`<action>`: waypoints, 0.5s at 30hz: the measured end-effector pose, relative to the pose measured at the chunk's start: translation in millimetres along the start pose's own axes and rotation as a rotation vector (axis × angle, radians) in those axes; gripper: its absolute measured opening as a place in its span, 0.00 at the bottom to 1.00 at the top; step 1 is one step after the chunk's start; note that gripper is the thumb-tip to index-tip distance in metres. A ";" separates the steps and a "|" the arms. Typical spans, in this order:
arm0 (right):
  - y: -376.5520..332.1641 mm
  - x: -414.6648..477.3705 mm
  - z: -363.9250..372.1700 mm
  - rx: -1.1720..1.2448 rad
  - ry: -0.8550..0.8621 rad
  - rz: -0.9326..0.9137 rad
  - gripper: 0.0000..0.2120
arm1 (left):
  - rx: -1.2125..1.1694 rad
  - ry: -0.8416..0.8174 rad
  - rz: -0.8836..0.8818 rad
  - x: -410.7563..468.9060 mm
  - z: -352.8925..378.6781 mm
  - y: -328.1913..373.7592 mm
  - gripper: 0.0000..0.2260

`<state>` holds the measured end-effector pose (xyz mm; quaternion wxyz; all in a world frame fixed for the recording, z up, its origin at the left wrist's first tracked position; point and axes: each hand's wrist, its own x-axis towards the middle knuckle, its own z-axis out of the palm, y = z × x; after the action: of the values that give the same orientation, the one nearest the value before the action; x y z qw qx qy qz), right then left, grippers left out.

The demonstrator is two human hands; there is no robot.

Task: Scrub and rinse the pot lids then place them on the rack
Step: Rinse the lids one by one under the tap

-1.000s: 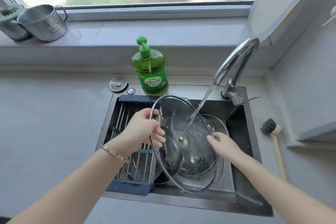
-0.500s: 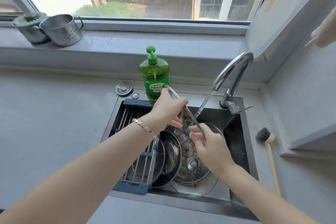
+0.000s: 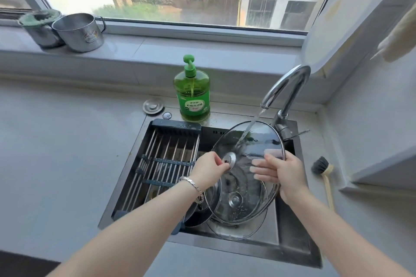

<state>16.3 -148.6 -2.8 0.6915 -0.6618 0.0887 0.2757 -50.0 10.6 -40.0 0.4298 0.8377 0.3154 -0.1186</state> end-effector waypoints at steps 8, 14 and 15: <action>6.6 -1.4 10.5 -0.098 -0.033 -0.130 0.04 | -0.728 -0.323 -0.578 18.1 -22.8 24.8 0.09; -4.8 10.0 7.5 -0.069 -0.060 -0.093 0.03 | -0.094 -0.003 -0.046 19.3 -17.6 8.5 0.04; -5.9 11.6 5.4 -0.055 -0.066 -0.068 0.02 | 0.012 -0.009 0.070 17.6 -19.1 3.6 0.02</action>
<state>27.6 -140.1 -2.8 0.6848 -0.6735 0.0356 0.2760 -35.5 31.7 -34.4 0.4302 0.8501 0.2833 -0.1093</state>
